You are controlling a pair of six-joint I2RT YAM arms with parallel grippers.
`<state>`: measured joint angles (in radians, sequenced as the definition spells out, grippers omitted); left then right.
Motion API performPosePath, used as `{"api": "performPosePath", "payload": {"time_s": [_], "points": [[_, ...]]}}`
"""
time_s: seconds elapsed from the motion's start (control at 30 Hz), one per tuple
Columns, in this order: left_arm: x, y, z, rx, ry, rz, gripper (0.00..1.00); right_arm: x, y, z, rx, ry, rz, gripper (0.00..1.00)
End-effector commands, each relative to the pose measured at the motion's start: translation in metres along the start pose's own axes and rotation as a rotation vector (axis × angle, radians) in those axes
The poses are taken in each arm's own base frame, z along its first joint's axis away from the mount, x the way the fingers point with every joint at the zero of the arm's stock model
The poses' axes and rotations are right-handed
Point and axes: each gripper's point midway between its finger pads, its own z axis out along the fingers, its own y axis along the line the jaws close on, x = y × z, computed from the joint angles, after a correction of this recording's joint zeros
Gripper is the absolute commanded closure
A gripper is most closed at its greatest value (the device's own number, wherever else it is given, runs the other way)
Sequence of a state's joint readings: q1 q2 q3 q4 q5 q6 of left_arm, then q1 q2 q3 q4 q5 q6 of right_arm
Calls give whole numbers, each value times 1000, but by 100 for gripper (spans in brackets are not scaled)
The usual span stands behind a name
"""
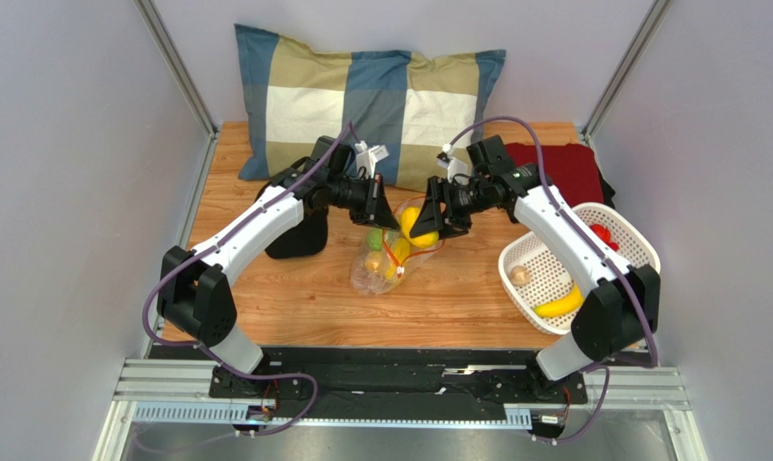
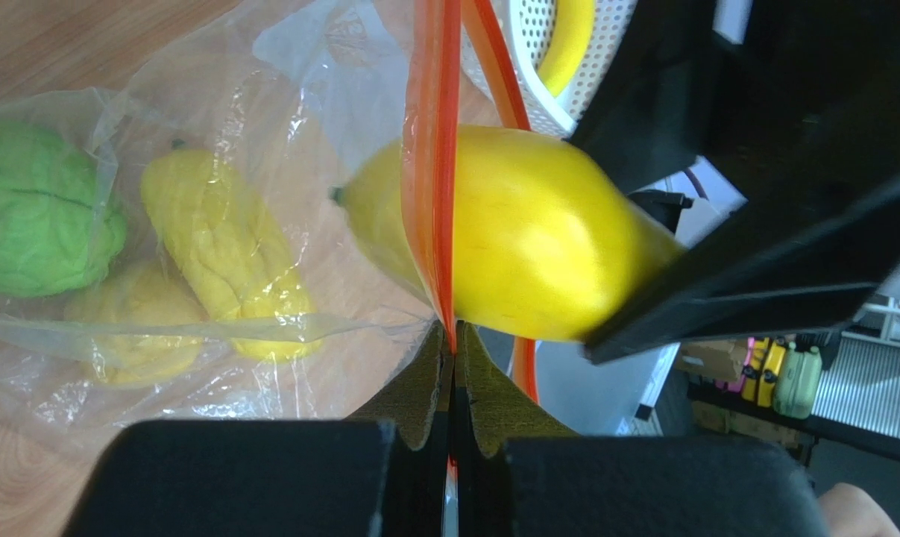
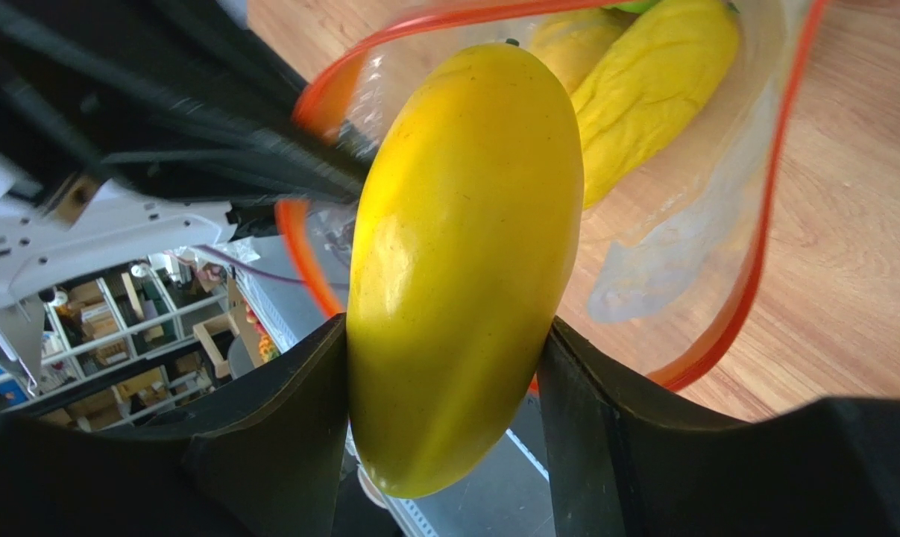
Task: Place the food in the zip-top bag and seal the zipper
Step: Place the fake fruit in the zipper food storage bag, then pick up the fake vegetable from the bin.
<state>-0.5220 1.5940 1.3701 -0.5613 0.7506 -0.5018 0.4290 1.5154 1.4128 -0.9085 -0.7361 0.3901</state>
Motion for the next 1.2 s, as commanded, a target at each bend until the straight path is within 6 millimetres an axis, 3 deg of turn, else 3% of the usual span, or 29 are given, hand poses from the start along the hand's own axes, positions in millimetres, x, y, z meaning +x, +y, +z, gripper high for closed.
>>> {"api": "performPosePath", "payload": {"time_s": [0.0, 0.07, 0.23, 0.43, 0.63, 0.8, 0.87, 0.97, 1.03, 1.17], "points": [[-13, -23, -11, 62, -51, 54, 100, -18, -8, 20, 39, 2, 61, 93], [-10, -24, -11, 71, -45, 47, 100, -28, -6, 27, 33, 10, 82, 84], [-6, -23, -11, 79, -40, 40, 100, -28, -2, 39, 44, 34, 73, 54], [-6, -19, -14, 75, -45, 20, 100, -23, -1, 21, 77, -8, -4, 14], [-11, -15, -18, 83, -62, -15, 100, -30, 7, -17, 6, -66, -58, 14], [-11, -14, -19, 78, -65, -7, 100, -51, 5, -70, -75, -185, -80, 15], [-11, -14, -18, 77, -64, -7, 100, -65, -14, -94, -39, -261, -67, 16], [-11, -14, -18, 75, -63, -8, 100, -74, -59, -130, 146, -338, -48, 19], [-10, -12, -17, 72, -58, -12, 100, -71, -107, -167, 312, -396, 39, 24], [-11, -12, -17, 74, -52, -11, 100, -45, -170, -213, 514, -440, 192, 27]]}}
